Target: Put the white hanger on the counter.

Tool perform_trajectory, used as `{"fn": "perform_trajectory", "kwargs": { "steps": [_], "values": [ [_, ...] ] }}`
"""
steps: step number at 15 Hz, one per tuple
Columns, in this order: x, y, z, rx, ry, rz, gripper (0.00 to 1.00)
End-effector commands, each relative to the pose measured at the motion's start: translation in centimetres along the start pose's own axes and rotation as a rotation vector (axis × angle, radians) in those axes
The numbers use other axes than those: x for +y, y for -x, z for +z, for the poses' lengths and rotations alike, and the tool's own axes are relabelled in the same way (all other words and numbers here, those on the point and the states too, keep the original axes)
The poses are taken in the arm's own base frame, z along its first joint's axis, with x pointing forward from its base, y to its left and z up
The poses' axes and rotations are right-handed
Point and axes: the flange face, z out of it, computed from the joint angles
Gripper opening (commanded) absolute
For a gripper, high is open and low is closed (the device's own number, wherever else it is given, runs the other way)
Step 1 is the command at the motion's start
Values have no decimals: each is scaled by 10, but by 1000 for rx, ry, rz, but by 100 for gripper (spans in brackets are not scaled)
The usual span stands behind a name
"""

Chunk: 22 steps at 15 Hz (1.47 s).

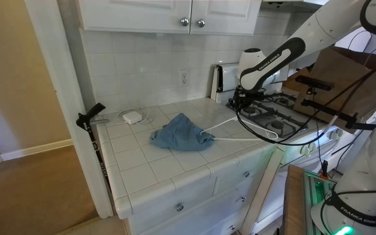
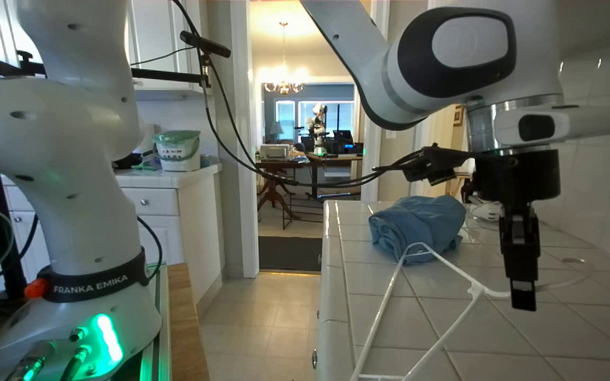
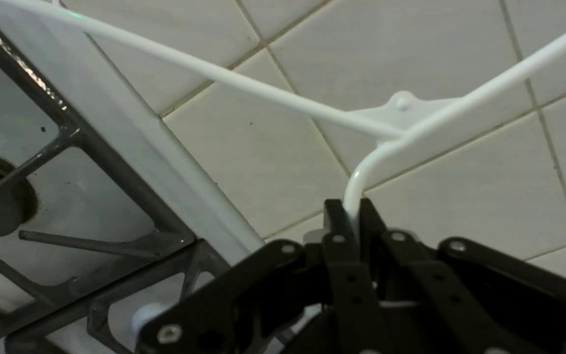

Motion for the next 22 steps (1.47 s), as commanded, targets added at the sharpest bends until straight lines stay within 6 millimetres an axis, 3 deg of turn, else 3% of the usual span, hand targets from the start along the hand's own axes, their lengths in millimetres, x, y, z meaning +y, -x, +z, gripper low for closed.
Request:
{"fn": "perform_trajectory", "kwargs": {
  "steps": [1, 4, 5, 8, 11, 15, 19, 22],
  "values": [
    [-23, -3, 18, -14, 35, 44, 2],
    [-35, -2, 24, 0, 47, 33, 3],
    [-38, -3, 23, 13, 52, 23, 31],
    [-51, -7, 10, 53, 39, -4, 47],
    [-64, -8, -10, 101, 21, -49, 70],
    [-74, 7, -50, 187, 22, -177, 96],
    [-68, 33, -105, 333, 20, -277, 100],
    [-48, 47, -146, 427, 17, -286, 100]
  ]
}}
